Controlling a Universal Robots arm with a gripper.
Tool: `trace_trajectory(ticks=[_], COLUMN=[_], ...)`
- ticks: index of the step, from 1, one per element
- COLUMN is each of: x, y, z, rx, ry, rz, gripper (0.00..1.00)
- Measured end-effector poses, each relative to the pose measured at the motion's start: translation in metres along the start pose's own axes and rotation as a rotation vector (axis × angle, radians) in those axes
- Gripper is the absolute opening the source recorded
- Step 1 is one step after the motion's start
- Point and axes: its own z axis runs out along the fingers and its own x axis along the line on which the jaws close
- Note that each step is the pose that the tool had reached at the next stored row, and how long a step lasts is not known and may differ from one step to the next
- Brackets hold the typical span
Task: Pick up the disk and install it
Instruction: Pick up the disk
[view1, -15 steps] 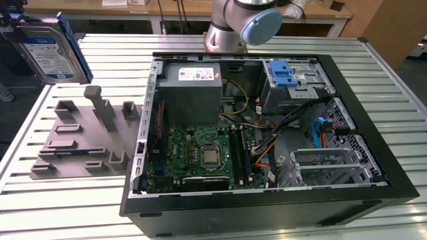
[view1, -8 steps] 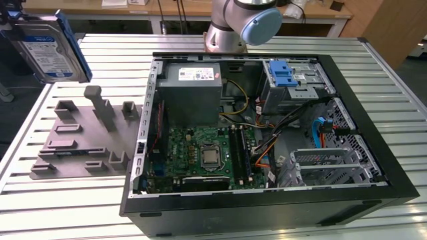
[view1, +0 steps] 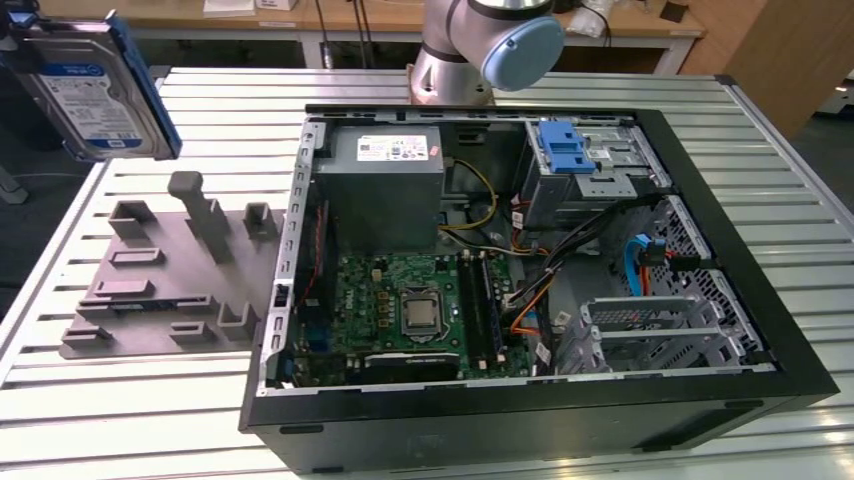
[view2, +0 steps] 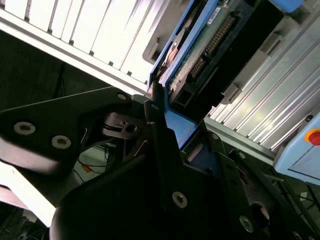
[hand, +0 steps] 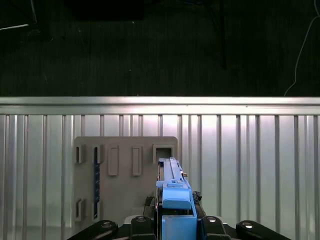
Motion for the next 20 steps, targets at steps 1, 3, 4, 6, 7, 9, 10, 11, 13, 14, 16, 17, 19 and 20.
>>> trace_trajectory(ticks=[1, 3, 4, 6, 7, 9, 10, 11, 13, 14, 16, 17, 19, 20], x=[0.0000, 0.0000, -0.0001, -0.0001, -0.0001, -0.0002, -0.0002, -0.0002, -0.0002, -0.0001, -0.0001, -0.0002, -0.0001, -0.0002], y=[0.0000, 0.0001, 0.0001, 0.0001, 0.0002, 0.0002, 0.0003, 0.0003, 0.0003, 0.0003, 0.0004, 0.0004, 0.0004, 0.0004], z=[-0.0015, -0.0047, -0.0065, -0.0101, -0.0118, -0.0149, -0.0165, -0.0180, -0.0207, -0.0220, -0.0246, -0.0260, -0.0286, -0.0299], rx=[0.0000, -0.0001, 0.0000, 0.0000, 0.0000, 0.0001, 0.0001, 0.0001, 0.0001, 0.0000, 0.0000, 0.0000, 0.0001, 0.0000], ry=[0.0000, 0.0000, 0.0000, 0.0000, 0.0000, 0.0000, 0.0000, 0.0000, 0.0000, 0.0000, 0.0001, 0.0001, 0.0000, 0.0000], rz=[0.000, 0.000, 0.000, 0.000, 0.000, 0.000, 0.000, 0.000, 0.000, 0.000, 0.000, 0.000, 0.000, 0.000], gripper=[0.36, 0.36, 0.36, 0.36, 0.36, 0.36, 0.36, 0.36, 0.36, 0.36, 0.36, 0.36, 0.36, 0.36])
